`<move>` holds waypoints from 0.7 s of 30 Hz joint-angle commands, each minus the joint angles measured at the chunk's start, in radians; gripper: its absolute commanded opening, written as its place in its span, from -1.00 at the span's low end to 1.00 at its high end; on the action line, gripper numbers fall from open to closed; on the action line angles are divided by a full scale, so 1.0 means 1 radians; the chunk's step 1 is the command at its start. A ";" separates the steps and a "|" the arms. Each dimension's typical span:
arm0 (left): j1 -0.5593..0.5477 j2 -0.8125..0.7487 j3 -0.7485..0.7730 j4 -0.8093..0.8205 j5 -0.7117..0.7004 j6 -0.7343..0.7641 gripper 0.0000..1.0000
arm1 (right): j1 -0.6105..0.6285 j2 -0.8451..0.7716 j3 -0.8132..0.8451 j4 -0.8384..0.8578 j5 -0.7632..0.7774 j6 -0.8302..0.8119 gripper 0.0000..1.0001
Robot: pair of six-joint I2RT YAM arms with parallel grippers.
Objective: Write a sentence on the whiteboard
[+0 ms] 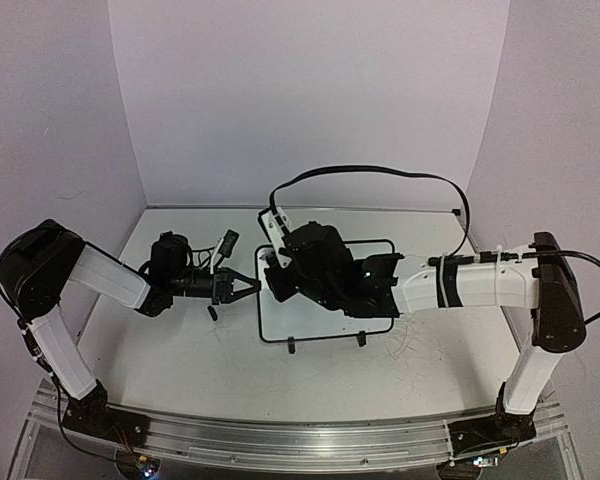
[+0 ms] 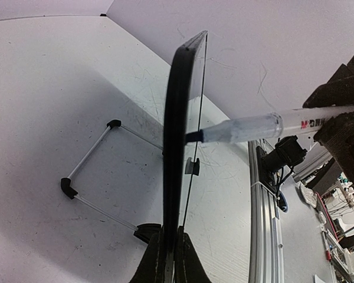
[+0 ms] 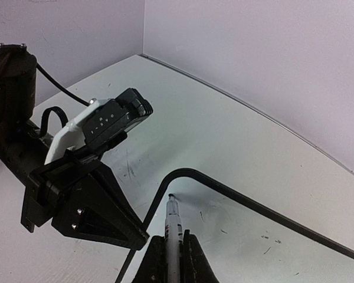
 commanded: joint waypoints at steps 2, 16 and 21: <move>-0.012 -0.035 0.008 -0.007 0.020 0.014 -1.00 | 0.003 0.005 0.017 0.004 0.031 0.021 -1.00; -0.012 -0.038 0.010 -0.010 0.021 0.015 -1.00 | 0.003 -0.013 -0.020 -0.004 0.025 0.052 -1.00; -0.013 -0.039 0.012 -0.013 0.021 0.016 -1.00 | 0.004 -0.020 -0.035 -0.008 0.023 0.065 -1.00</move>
